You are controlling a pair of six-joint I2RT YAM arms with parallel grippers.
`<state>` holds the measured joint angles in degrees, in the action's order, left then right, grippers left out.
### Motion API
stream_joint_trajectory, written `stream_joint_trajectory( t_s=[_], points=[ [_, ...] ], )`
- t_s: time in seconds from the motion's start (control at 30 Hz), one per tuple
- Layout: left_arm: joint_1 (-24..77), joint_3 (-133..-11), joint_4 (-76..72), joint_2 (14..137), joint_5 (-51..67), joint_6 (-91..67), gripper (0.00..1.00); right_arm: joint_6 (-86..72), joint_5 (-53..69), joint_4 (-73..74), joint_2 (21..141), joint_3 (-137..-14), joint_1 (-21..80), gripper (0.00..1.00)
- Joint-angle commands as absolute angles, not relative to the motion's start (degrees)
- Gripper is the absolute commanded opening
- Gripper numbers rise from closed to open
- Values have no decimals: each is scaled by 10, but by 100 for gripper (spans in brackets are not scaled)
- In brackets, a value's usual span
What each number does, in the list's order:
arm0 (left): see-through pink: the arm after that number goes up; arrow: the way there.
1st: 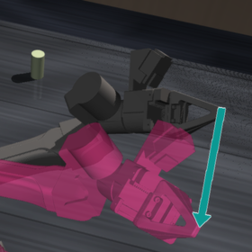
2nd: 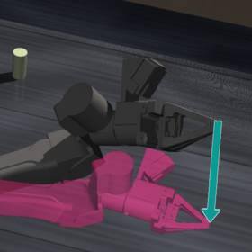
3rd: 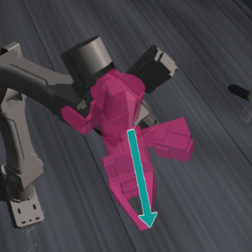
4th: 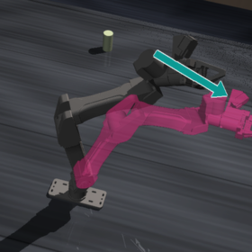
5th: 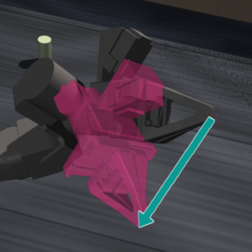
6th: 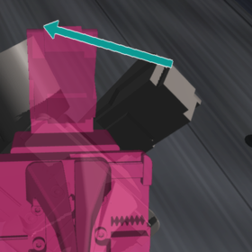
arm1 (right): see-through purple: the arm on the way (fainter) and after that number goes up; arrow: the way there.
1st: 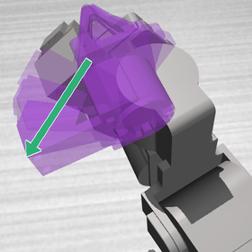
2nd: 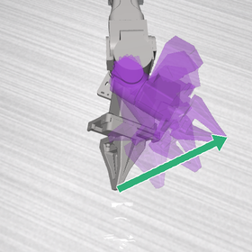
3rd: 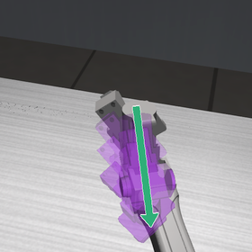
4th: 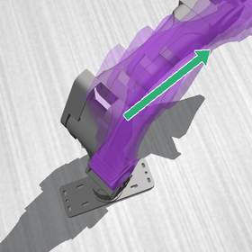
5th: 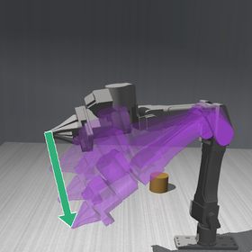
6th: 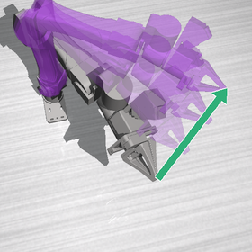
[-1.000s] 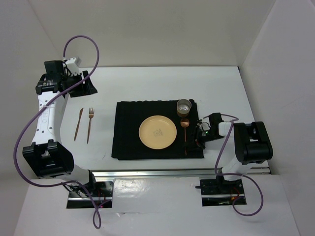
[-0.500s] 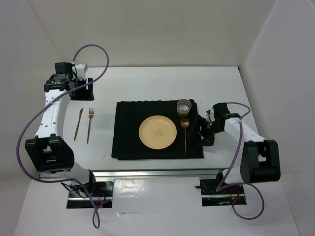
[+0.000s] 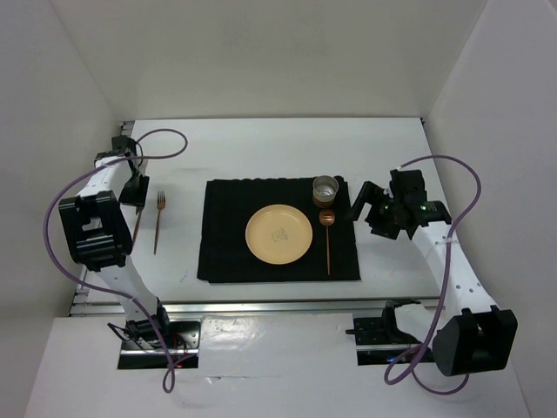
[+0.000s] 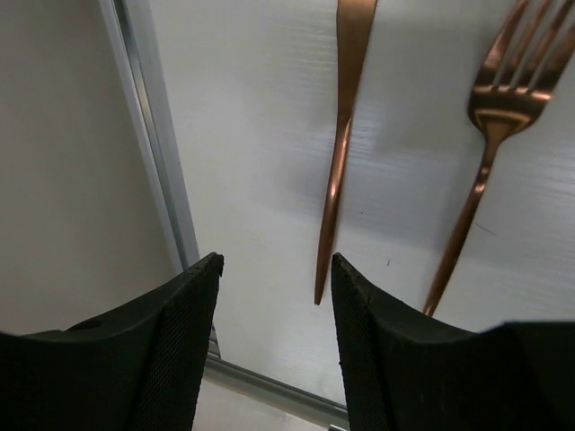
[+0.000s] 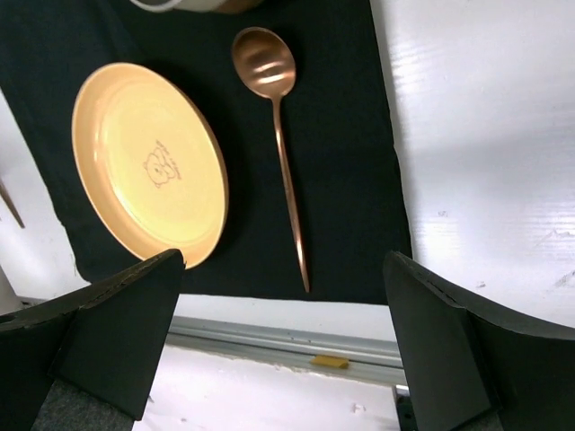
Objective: Set the dinner table for one person
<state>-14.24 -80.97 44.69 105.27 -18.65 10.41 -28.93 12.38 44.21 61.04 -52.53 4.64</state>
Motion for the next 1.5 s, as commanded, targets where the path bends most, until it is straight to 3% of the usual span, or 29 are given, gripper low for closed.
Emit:
stream_joint_trajectory(
  t_s=[0.0, 0.37, 0.57, 0.9, 1.47],
  points=[
    [-148, -821, 442, 1080, -177, 104, 60, -281, 123, 447, 628, -528, 51, 100],
    [-192, -841, 444, 1188, -81, 103, 61, -292, 98, 442, 661, -599, 107, 100],
    [-199, -814, 438, 1176, -48, 123, 60, -297, 84, 448, 656, -599, 113, 100],
    [-199, -826, 410, 1051, 63, 117, 62, -309, 91, 448, 663, -592, 119, 99],
    [-142, -826, 470, 1103, 72, 134, 56, -332, 68, 459, 584, -514, 124, 99]
  ],
)
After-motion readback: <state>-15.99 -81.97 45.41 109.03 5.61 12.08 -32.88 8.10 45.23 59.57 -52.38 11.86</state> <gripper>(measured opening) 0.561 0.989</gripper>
